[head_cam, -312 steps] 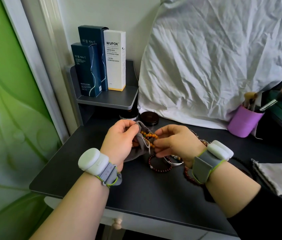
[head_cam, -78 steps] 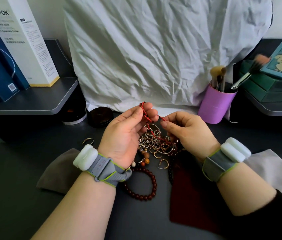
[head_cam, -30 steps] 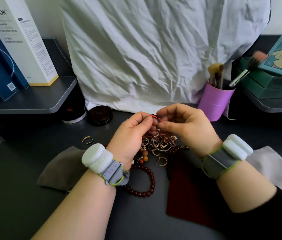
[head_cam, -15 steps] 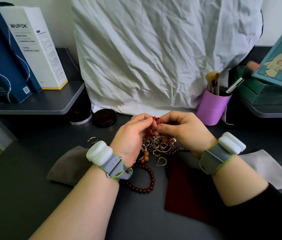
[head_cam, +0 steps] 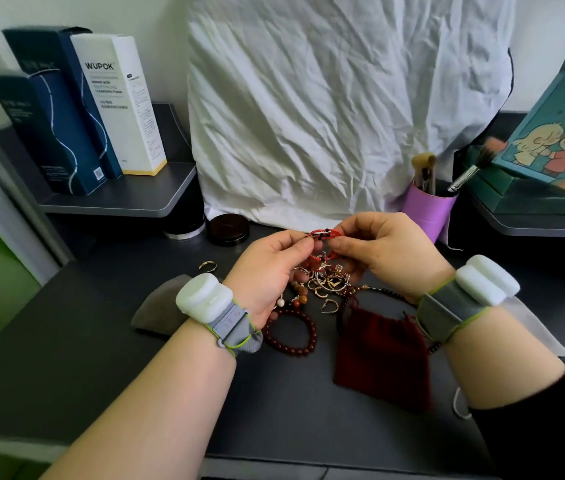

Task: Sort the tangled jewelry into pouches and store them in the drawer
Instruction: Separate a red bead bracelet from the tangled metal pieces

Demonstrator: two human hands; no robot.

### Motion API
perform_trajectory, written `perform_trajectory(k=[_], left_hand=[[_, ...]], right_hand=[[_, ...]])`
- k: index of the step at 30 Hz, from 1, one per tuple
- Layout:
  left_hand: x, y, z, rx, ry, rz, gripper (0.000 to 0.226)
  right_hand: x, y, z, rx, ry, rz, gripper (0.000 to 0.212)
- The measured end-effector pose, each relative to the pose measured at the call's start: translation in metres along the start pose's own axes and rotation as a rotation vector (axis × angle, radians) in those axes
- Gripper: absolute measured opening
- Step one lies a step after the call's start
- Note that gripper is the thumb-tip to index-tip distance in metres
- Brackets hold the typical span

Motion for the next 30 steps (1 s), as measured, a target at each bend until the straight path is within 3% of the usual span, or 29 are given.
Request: perform_trajectory(k=[14,20,25,30], left_hand=[[0.026,0.063,-0.05,0.176,-0.496,0.074,0.025],[0.015,0.082,-0.074,0.284,-0.898,-0.051,0.031],[0.002,0.088,-0.074,0.308,-0.982,-0.149,0.046],[0.002,0.087,-0.079,0.299,-1.045,-0.164,0.031]], right_hand=[[-0.019,0.026,0.038,-0.049,-0.08,0.026,0.007],[-0.017,0.03,0.056,-0.055,-0.108,0.035,0.009],[-0.016,0.031,0.073,-0.038,-0.177,0.058,0.009],[-0.018,0.031,0.088,-0.038,-0.268,0.051,0.005]])
Point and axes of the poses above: each hand's wrist, its own y-axis away from the middle knuckle, its own z-axis out of the palm, x = y × z, the point moved 4 cm from there along -y, towards the middle knuckle, and after that the axes turned 11 degrees about -x, right-handed, at the moved point
